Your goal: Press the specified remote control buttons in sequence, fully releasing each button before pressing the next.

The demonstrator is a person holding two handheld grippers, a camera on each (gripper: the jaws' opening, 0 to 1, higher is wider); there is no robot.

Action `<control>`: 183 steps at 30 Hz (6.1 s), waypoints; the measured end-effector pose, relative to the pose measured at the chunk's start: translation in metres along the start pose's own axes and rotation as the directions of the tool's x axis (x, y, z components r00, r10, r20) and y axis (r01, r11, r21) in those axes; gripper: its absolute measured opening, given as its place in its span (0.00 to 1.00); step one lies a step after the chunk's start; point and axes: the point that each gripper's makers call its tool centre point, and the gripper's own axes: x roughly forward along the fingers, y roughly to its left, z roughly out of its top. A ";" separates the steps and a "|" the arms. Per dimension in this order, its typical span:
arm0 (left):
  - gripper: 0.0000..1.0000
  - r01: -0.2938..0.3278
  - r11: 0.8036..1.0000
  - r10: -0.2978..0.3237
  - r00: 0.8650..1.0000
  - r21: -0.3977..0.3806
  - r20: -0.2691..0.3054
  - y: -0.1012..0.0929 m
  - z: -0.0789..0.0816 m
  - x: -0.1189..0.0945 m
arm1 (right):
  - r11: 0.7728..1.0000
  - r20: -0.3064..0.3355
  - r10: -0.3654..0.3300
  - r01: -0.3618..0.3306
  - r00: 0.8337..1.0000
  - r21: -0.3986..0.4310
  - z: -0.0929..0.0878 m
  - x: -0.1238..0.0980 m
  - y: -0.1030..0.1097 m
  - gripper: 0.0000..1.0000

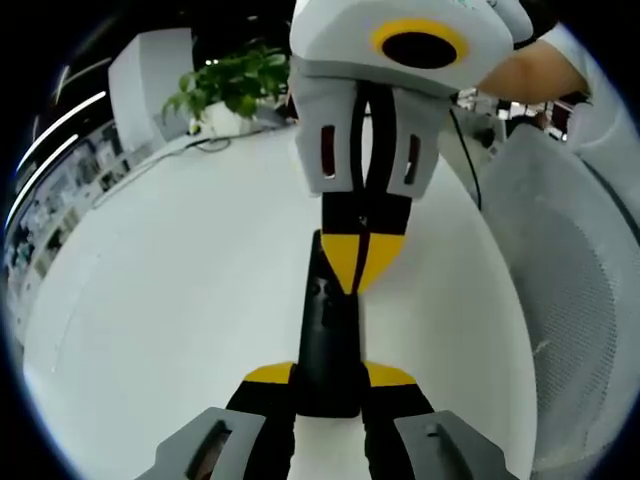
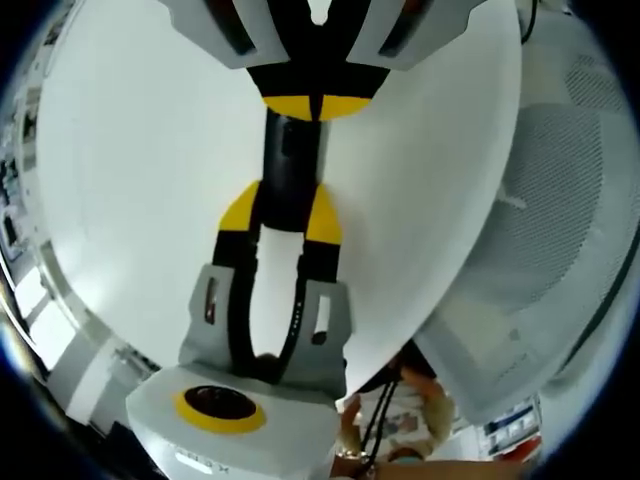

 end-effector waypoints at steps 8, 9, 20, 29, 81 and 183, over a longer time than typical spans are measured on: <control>0.24 -0.001 1.000 0.001 1.000 0.001 0.001 0.000 0.000 0.000 | 1.000 -0.003 -0.009 0.009 1.000 -0.004 0.000 0.000 0.000 0.00; 0.24 -0.001 1.000 0.001 1.000 0.001 0.001 0.000 0.000 0.000 | 1.000 -0.004 -0.010 0.010 1.000 -0.004 0.000 0.000 0.000 0.00; 0.24 -0.005 1.000 0.005 1.000 -0.001 0.005 0.000 0.000 0.000 | 0.999 -0.002 -0.035 0.035 0.999 -0.019 0.005 -0.008 0.000 0.00; 0.24 -0.001 1.000 0.001 1.000 0.004 0.003 0.001 0.000 0.000 | 0.998 0.002 -0.065 0.065 0.998 -0.017 0.006 -0.019 -0.005 0.00; 0.24 0.005 1.000 -0.005 1.000 0.008 0.012 0.000 0.000 -0.001 | 0.997 0.017 -0.060 0.061 0.998 -0.044 0.015 -0.014 -0.017 0.00; 0.24 0.016 1.000 -0.016 1.000 0.023 -0.001 -0.001 0.000 -0.001 | 0.995 0.042 -0.093 0.094 0.995 -0.030 0.019 -0.012 -0.019 0.00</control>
